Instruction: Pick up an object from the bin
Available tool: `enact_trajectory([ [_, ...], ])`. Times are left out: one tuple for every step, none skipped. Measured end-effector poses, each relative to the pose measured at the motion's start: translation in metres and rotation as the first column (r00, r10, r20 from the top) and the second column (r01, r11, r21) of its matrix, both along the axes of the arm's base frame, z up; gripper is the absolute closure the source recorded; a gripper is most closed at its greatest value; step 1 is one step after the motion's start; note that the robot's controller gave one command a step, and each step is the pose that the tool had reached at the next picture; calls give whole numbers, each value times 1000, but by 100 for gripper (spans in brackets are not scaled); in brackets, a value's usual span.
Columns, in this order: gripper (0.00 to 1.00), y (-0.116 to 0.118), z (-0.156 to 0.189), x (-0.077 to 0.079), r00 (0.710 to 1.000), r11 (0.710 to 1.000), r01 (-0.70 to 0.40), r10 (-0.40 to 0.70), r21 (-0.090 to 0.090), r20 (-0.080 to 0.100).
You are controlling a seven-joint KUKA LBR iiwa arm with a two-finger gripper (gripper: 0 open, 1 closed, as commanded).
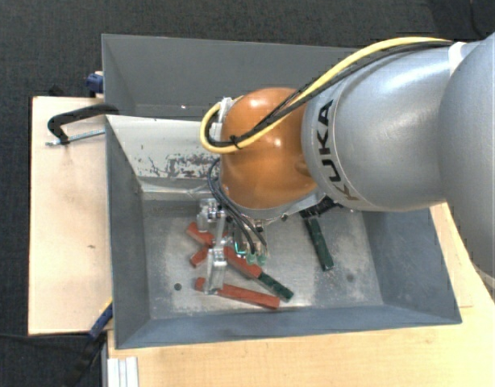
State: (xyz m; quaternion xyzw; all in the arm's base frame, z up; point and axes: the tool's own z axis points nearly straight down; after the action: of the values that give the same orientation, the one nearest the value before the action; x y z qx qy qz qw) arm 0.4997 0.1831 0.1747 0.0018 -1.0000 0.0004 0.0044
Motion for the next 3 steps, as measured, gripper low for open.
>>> enact_trajectory([
  [0, -1, 5, 2, 1000, 1000, 4, -4, 2, 9],
  [0, -43, -38, 54, 996, 996, 86, -86, 5, 17],
  [0, -55, -47, 97, 999, 999, 37, -37, 4, 18],
])
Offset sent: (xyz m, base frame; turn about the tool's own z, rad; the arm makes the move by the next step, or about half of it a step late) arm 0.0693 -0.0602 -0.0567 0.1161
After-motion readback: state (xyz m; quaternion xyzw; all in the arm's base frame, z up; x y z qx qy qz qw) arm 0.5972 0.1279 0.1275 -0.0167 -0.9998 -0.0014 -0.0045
